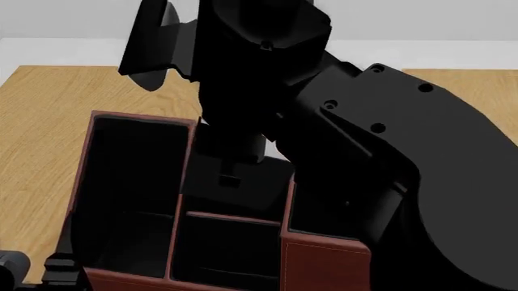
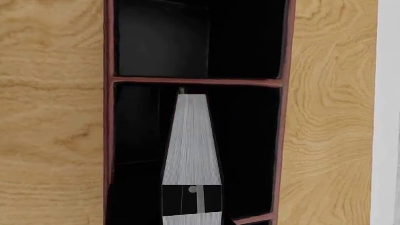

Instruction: Pick up the book and place it in the front compartment of the caddy.

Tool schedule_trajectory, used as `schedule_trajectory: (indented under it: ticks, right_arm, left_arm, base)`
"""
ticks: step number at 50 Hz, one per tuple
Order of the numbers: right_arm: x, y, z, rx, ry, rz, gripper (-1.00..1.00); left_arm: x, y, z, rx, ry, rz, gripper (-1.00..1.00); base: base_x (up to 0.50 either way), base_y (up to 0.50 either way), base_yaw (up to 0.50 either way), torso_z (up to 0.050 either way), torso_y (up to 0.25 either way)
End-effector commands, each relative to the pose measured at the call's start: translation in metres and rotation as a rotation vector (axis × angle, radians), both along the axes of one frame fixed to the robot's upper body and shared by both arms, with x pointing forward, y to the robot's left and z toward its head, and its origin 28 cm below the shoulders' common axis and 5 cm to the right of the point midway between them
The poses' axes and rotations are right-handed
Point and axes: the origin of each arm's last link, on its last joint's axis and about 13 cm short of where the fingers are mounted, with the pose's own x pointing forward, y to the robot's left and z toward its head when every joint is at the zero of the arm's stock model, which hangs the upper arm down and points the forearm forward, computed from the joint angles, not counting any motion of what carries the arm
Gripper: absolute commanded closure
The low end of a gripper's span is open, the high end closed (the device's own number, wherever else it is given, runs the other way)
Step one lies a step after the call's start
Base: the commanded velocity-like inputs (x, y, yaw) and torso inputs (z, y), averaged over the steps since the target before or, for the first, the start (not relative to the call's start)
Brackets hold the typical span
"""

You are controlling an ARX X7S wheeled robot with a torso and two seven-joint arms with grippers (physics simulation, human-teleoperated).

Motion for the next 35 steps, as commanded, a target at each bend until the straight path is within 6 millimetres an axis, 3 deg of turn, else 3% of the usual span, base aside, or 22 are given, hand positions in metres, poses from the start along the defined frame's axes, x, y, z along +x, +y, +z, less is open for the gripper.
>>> schedule_trajectory:
  ticks: [1,35]
  right_arm:
    - [0.004,-0.002,-0.003,-0.011,-0.050,0.015,1.00]
    - [0.014,-0.002,-0.043,0.000,-0.067,0.014,1.00]
  left_arm:
    - [0.001,0.000,0.000,-0.001,-0.001,0.005,-1.00]
    - [-0.002,0.005,-0.004,-0.003,0.006,0.024,-1.00]
  base:
    - [0.00,0.00,0.00,0.000,0.000]
    - [0.00,0.00,0.00,0.000,0.001]
